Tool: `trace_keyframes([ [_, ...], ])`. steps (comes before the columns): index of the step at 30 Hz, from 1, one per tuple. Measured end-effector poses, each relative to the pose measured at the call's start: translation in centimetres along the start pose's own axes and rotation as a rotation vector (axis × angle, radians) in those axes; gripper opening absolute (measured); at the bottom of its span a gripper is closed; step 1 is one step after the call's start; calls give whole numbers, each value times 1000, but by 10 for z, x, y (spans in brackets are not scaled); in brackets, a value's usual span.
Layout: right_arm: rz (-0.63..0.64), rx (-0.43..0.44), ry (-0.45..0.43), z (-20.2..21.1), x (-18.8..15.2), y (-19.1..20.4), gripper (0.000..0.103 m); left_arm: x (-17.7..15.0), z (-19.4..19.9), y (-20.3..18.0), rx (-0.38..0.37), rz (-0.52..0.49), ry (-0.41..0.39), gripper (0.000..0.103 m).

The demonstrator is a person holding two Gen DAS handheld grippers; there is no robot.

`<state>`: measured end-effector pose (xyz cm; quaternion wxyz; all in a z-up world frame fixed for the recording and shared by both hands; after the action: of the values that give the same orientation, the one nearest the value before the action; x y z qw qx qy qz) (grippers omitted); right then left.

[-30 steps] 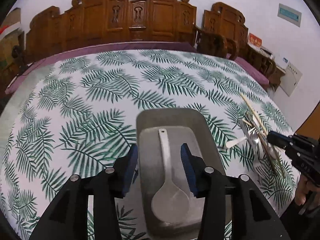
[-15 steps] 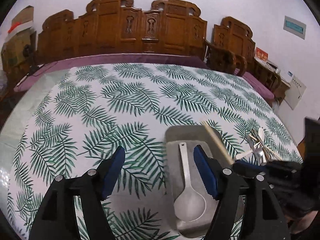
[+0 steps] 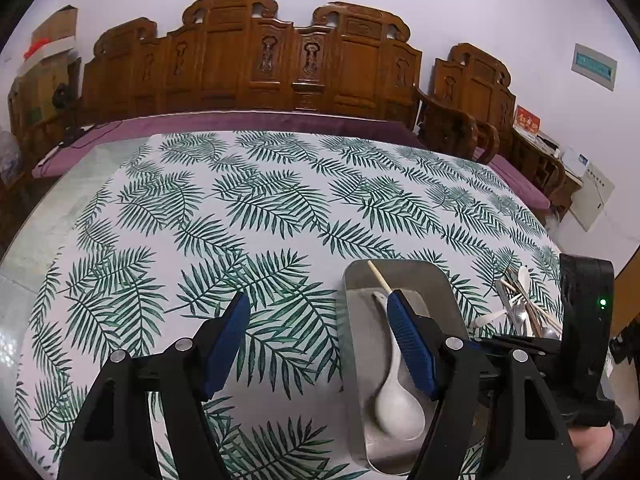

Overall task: Organize utensils
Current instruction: 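Lower the wooden chopstick into the grey tray and open the right gripper, then grasp the smiley-face metal spoon from the pile with the right gripper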

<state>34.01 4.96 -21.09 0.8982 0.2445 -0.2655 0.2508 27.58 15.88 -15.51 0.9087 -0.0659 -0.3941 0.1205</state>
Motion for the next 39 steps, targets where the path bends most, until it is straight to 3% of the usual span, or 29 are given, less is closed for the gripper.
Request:
trace_keyframes([
  [8, 82, -25, -75, 40, 0, -11, 10, -3, -1, -14, -12, -15, 2, 68],
  [13, 159, -137, -120, 89, -6, -43, 9, -6, -4, -36, -41, -43, 6, 68],
  [21, 134, -322, -153, 144, -22, -122, 9, -13, -12, -79, -82, -113, 24, 68],
  [28, 66, -363, -142, 145, -42, -160, 9, -21, -17, -110, -119, -148, 34, 68],
  [34, 82, -398, -97, 134, -61, -171, 19, -31, -26, -127, -135, -173, 61, 68],
  [39, 114, -408, -37, 121, -73, -179, 19, -44, -31, -144, -159, -190, 87, 68],
])
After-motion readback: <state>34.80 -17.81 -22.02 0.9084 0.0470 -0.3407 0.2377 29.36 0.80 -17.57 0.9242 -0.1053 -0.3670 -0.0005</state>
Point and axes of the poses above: each gripper's, at about its wrist camera, not at the fingertips, and z roughly against the way its jaws point, y to its left, x to its top, the point moved 3 cm from there along -z, roughly the way its jaws point, and after that the axes turned 7 degrees about z, right-handed, at the moved point
